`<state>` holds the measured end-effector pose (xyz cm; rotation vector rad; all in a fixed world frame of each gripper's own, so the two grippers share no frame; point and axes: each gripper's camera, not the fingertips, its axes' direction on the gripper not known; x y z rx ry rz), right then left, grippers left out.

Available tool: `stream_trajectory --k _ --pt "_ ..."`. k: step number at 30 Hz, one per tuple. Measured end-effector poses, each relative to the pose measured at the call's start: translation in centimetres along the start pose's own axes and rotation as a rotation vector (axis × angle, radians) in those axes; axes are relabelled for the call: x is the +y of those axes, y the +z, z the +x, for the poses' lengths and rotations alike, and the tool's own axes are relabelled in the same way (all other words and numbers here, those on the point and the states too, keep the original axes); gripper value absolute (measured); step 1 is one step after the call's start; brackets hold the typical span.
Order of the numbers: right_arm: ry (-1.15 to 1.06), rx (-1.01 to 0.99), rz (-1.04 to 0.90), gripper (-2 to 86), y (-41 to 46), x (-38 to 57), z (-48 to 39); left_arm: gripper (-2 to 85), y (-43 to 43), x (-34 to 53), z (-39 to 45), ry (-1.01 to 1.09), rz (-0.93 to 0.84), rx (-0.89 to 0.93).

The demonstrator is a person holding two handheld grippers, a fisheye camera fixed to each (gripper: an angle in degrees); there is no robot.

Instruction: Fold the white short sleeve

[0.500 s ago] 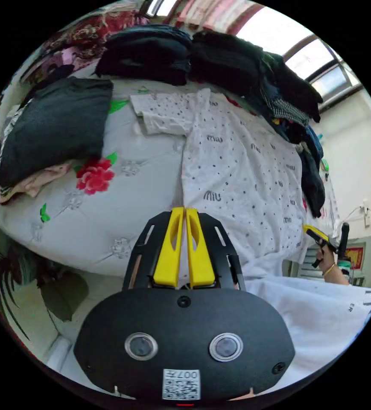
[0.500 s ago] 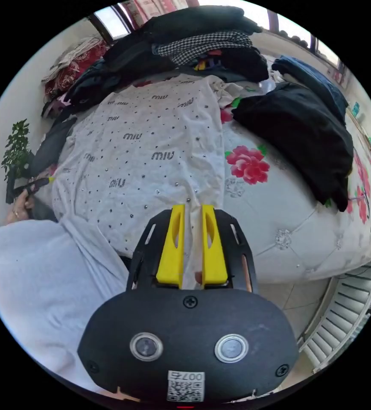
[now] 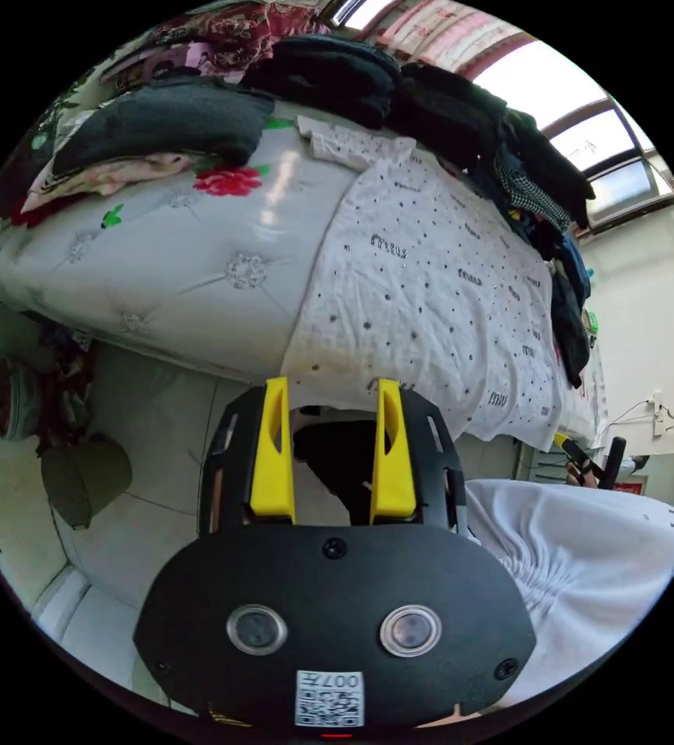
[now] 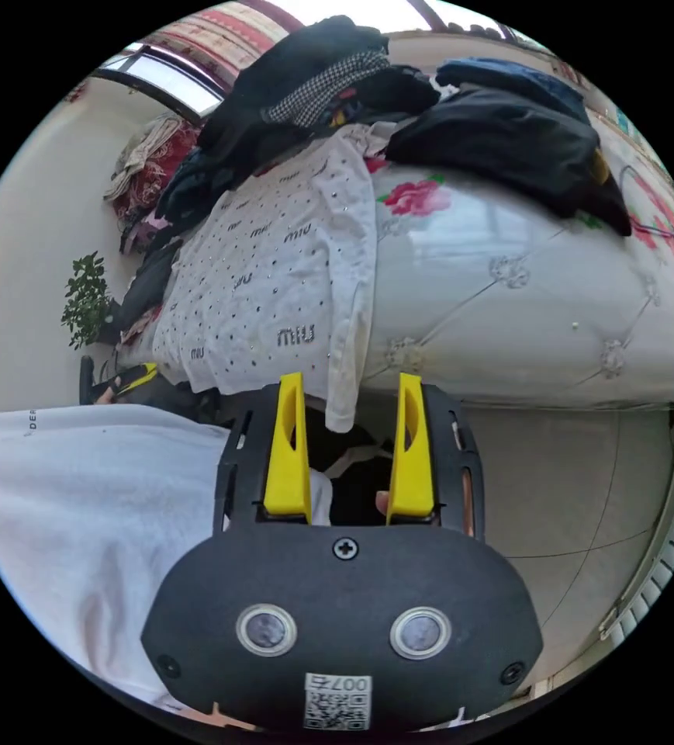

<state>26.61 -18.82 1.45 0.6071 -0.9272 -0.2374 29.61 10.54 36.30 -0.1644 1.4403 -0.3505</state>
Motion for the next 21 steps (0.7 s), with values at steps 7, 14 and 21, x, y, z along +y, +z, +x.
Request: stream_trajectory --k 7,14,21 --pt "-0.029 -0.074 -0.131 1.3 0.7 -0.6 0.1 1.3 2.9 -1.6 -0.3 0.100 -0.204 -0.014" --pt "-0.111 -0.311 0.128 -0.2 -10.2 0.1 1.0 -0.9 -10.1 -1.2 -3.3 0.230 0.052 0.358" --pt "-0.079 -0.462 0.226 -0.4 -13.9 -5.0 2.0 -0.9 -15.0 -8.1 -10.0 0.104 0.200 0.626"
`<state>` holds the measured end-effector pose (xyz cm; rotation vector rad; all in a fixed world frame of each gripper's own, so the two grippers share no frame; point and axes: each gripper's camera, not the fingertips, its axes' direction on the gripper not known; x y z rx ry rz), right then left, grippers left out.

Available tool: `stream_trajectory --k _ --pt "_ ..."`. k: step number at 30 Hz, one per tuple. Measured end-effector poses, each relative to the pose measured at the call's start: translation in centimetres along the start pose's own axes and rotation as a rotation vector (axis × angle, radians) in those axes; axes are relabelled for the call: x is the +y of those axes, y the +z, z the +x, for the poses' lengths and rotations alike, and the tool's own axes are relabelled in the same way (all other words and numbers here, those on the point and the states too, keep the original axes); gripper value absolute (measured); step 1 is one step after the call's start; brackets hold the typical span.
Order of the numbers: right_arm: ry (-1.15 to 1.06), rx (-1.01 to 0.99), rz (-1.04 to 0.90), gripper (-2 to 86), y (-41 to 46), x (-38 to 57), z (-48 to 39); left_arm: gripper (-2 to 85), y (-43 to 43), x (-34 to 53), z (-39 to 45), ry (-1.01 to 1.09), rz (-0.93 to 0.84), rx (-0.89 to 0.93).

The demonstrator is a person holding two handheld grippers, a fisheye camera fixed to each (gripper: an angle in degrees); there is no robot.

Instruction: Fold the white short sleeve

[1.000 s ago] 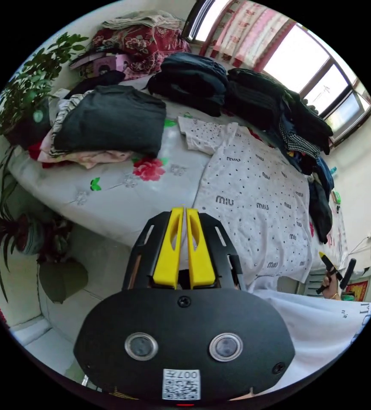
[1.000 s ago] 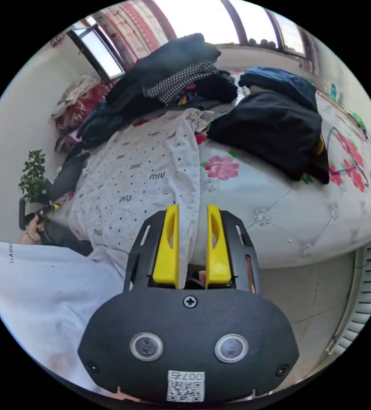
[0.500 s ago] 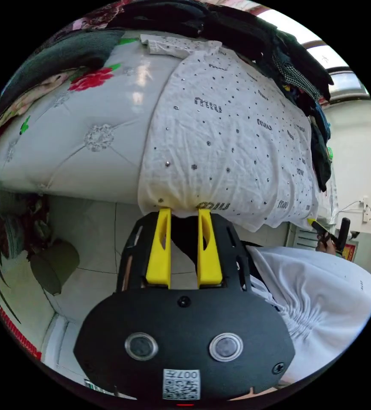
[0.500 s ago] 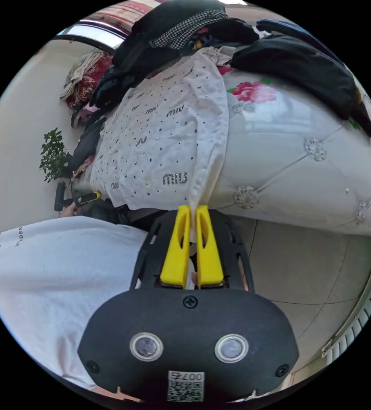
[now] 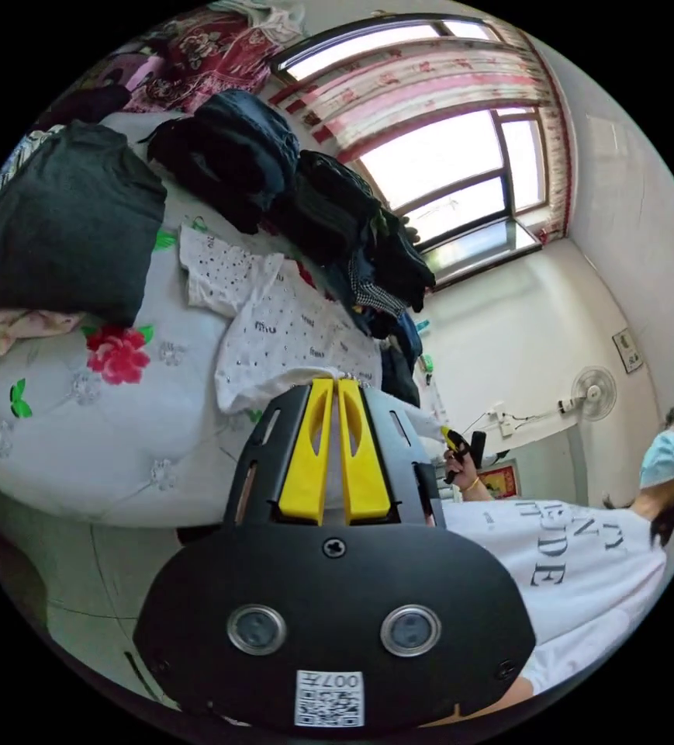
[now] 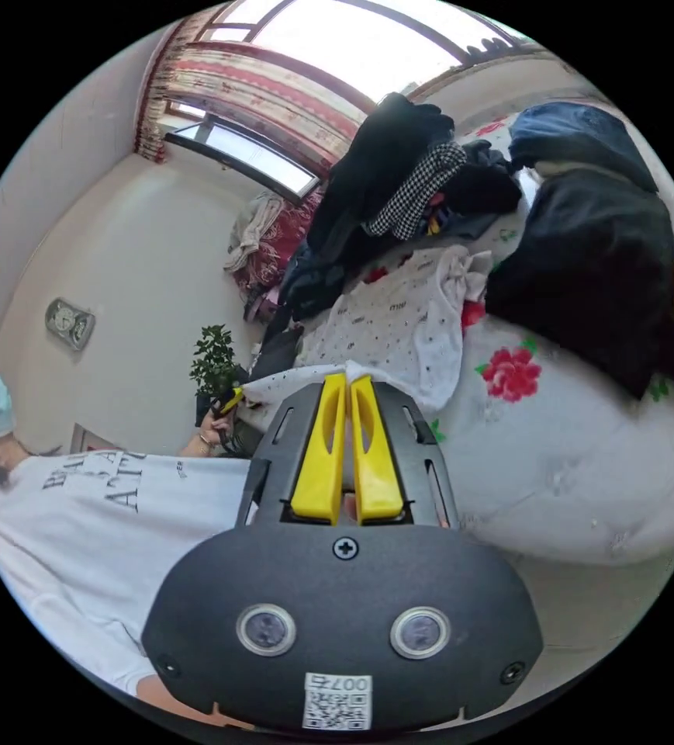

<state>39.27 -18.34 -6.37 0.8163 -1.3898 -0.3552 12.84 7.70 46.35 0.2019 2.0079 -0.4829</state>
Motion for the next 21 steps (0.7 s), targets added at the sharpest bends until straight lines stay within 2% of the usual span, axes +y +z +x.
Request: stream_trajectory --k 4,6,9,12,15,19,21 --pt "-0.067 0.073 0.007 -0.4 0.9 -8.9 -2.1 -1.0 0.3 -9.2 0.7 -0.007 0.012 0.013" --pt "-0.157 0.081 0.153 -0.3 -1.5 -14.4 -6.2 -1.0 -1.7 -14.8 6.0 0.127 0.091 0.022" --pt "-0.348 0.086 0.333 -0.3 -6.4 -17.3 -12.8 -1.0 -6.4 -17.8 13.7 0.333 0.203 0.064" --pt "-0.566 0.166 0.433 -0.3 -9.6 -15.1 -17.9 -1.0 -10.3 -15.7 19.1 0.533 0.255 0.025" --pt "-0.635 0.194 0.440 -0.4 -10.4 -10.8 -18.2 -1.0 -11.4 -11.2 19.6 0.600 0.212 -0.056" --pt "-0.520 0.173 0.301 -0.4 -8.6 -5.1 -13.8 -1.0 -10.6 -4.5 14.4 0.478 0.117 -0.068" --pt "-0.348 0.170 0.146 -0.4 -5.9 -1.4 -9.5 -1.0 -9.6 0.4 8.9 0.280 0.056 -0.072"
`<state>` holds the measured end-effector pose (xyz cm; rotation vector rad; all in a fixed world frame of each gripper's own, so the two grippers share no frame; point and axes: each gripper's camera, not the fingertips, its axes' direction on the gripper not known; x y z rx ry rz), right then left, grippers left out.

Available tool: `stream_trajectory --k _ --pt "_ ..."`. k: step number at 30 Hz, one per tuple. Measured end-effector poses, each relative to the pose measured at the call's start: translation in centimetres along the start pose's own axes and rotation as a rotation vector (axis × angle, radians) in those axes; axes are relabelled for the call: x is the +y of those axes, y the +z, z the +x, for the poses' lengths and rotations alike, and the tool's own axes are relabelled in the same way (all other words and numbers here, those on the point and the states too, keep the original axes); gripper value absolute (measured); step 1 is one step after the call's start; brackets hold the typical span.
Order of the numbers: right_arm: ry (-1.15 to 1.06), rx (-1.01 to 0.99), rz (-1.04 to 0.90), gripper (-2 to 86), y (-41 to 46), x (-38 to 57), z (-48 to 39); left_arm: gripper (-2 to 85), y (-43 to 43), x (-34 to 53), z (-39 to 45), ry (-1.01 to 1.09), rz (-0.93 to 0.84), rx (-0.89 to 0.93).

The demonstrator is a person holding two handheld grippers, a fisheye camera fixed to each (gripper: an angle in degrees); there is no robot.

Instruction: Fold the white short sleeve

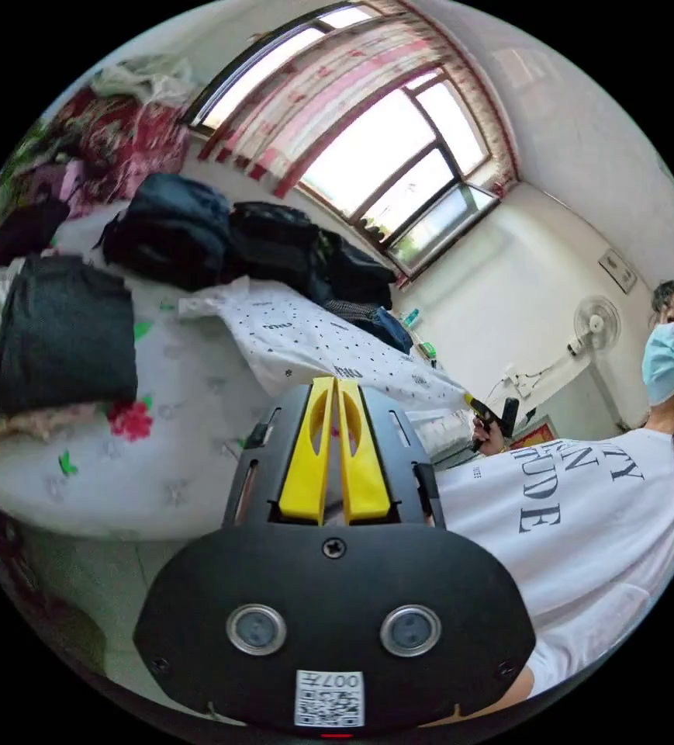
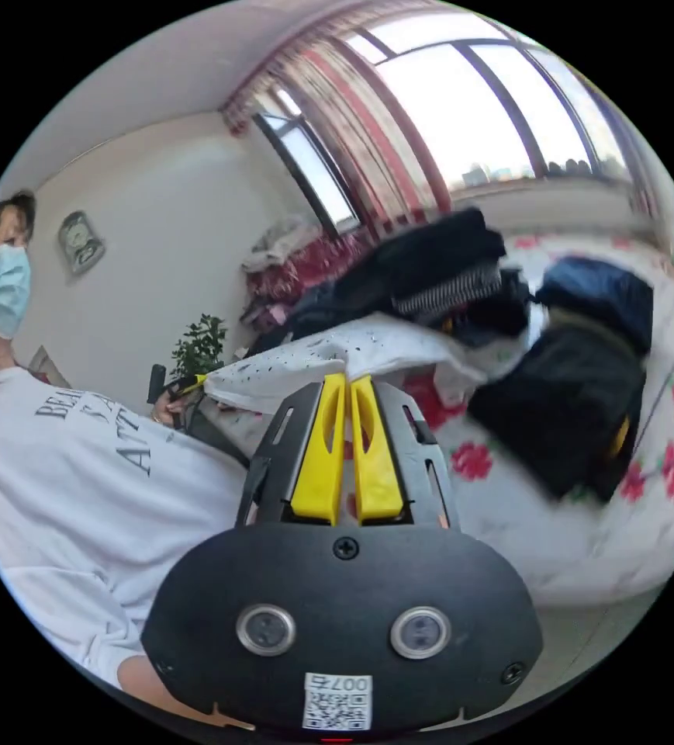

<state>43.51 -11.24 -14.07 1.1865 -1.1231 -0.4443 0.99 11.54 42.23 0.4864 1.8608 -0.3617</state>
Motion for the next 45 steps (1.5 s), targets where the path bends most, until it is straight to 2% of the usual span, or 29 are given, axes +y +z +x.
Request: stream_trajectory --k 3,7,10,14,17,20,22,24,31,36,41,45 --pt "0.238 -0.085 -0.128 -0.4 3.0 5.9 2.9 -1.0 0.8 7.5 -4.4 -0.259 -0.032 0.050" --pt "0.361 -0.145 -0.210 -0.3 5.5 8.7 4.3 -1.0 0.9 11.6 -6.6 -0.423 -0.017 0.081" --pt "0.371 -0.165 -0.266 -0.3 7.5 7.7 5.4 -0.9 1.2 10.1 -7.0 -0.397 -0.035 0.062" --pt "0.357 -0.210 -0.223 0.1 10.4 3.1 7.9 -0.8 2.8 4.5 -9.1 -0.383 -0.006 0.052" --pt "0.333 -0.151 -0.197 1.2 13.9 -1.6 10.0 0.0 5.4 -0.3 -12.5 -0.461 0.027 -0.006" --pt "0.396 -0.072 -0.136 3.2 17.7 -4.9 12.5 3.5 8.3 -3.4 -15.3 -0.559 0.098 -0.050" --pt "0.451 -0.016 -0.138 4.5 19.8 -5.6 13.8 5.0 9.8 -4.2 -16.1 -0.602 0.070 -0.135" --pt "0.480 0.048 -0.158 5.5 21.6 -5.0 14.4 6.8 11.5 -4.0 -15.9 -0.578 0.002 -0.229" --pt "0.398 0.222 -0.362 5.4 26.3 -1.1 13.9 8.2 14.0 0.4 -13.9 -0.491 -0.146 -0.346" --pt "0.393 0.250 -0.523 1.1 31.5 -0.9 15.0 0.1 17.8 -0.5 -13.1 -0.372 -0.306 -0.511" --pt "0.245 0.270 -0.496 0.2 30.2 -1.7 13.0 -0.5 17.4 -1.6 -12.0 -0.290 -0.405 -0.545" --pt "0.280 0.252 -0.531 0.7 29.1 0.7 12.9 0.8 15.3 0.8 -11.8 -0.371 -0.357 -0.425"
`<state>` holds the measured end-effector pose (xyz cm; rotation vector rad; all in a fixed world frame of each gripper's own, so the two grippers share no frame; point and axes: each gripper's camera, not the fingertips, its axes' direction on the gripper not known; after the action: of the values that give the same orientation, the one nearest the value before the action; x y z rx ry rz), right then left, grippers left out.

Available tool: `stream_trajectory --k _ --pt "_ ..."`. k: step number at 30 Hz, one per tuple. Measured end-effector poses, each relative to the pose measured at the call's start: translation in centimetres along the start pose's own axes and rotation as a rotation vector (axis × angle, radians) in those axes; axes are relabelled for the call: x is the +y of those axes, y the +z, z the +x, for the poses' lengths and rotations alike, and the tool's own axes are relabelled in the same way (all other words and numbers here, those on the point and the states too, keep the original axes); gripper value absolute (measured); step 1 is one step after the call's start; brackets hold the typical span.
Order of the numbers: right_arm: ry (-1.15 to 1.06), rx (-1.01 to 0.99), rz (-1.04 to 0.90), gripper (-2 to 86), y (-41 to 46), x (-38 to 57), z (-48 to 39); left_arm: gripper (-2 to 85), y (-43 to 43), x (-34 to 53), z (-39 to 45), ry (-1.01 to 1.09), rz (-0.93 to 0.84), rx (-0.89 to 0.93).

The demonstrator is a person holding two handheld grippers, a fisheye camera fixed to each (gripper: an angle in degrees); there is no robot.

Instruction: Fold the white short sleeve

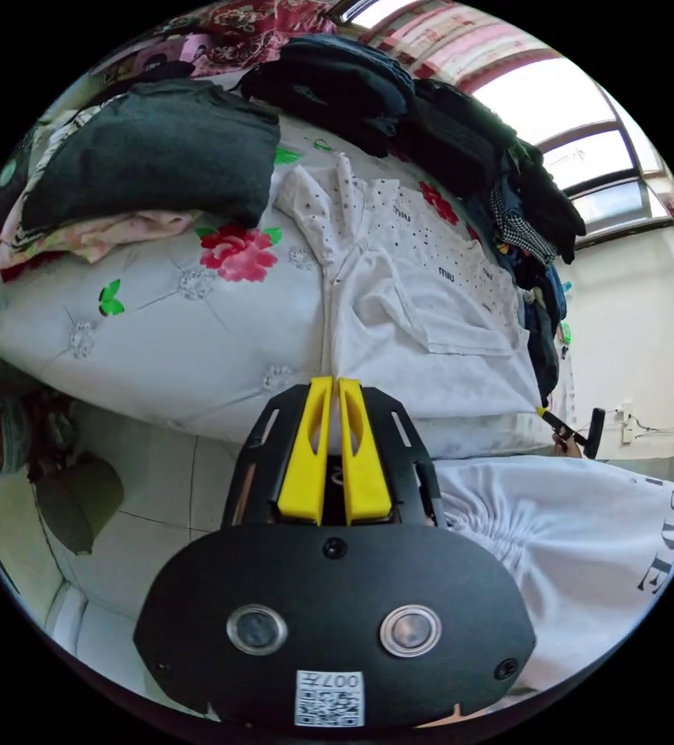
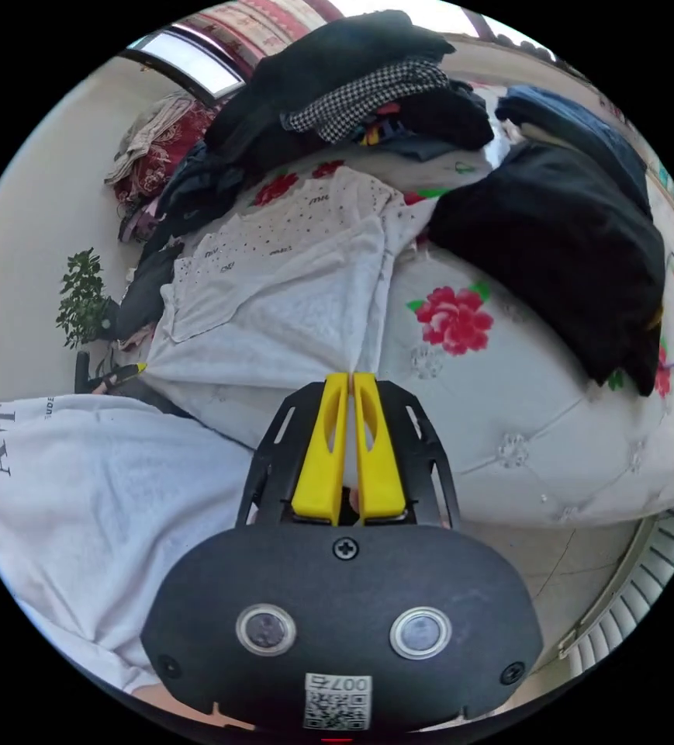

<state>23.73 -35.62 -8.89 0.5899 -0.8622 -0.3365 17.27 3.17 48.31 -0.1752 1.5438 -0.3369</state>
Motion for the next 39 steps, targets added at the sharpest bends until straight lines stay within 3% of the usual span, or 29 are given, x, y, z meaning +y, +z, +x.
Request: stream_trajectory --k 4,7,9,12,15,17,19,23,26,33,39 --pt "0.069 0.083 0.035 2.6 0.4 0.4 0.1 7.8 -0.5 1.4 0.5 0.009 0.025 -0.030" --pt "-0.015 0.161 0.102 4.5 0.5 -1.4 -2.3 10.2 -0.9 -0.2 3.6 0.191 0.054 -0.131" --pt "-0.141 0.168 0.080 5.8 2.1 -4.2 -4.7 10.9 -0.2 -2.6 7.2 0.422 0.074 -0.232" --pt "-0.248 0.144 0.026 6.7 5.3 -8.0 -7.1 9.5 2.4 -5.8 10.9 0.657 0.052 -0.295" --pt "-0.287 0.104 -0.068 7.1 9.2 -11.2 -8.6 3.7 6.4 -9.0 11.5 0.723 -0.055 -0.301" --pt "-0.268 0.088 -0.117 7.3 11.2 -12.6 -8.7 0.3 7.8 -10.7 10.2 0.646 -0.087 -0.358" --pt "-0.237 0.082 -0.144 7.3 12.5 -13.5 -8.3 -0.5 6.7 -12.1 7.9 0.523 -0.057 -0.251" --pt "-0.049 0.080 -0.043 7.3 12.1 -15.3 -5.6 -0.7 2.5 -13.0 -1.6 0.034 0.101 0.058" --pt "0.075 0.001 0.060 7.4 10.8 -16.2 -3.5 -0.3 0.4 -11.9 -6.9 -0.176 0.185 0.076" --pt "0.043 -0.047 0.128 7.4 10.2 -15.3 -5.3 10.3 -0.6 -13.4 -10.2 -0.128 0.178 0.155" --pt "-0.057 -0.130 0.087 7.5 10.6 -15.5 -6.8 6.9 0.8 -16.0 -10.9 -0.227 0.176 0.186"
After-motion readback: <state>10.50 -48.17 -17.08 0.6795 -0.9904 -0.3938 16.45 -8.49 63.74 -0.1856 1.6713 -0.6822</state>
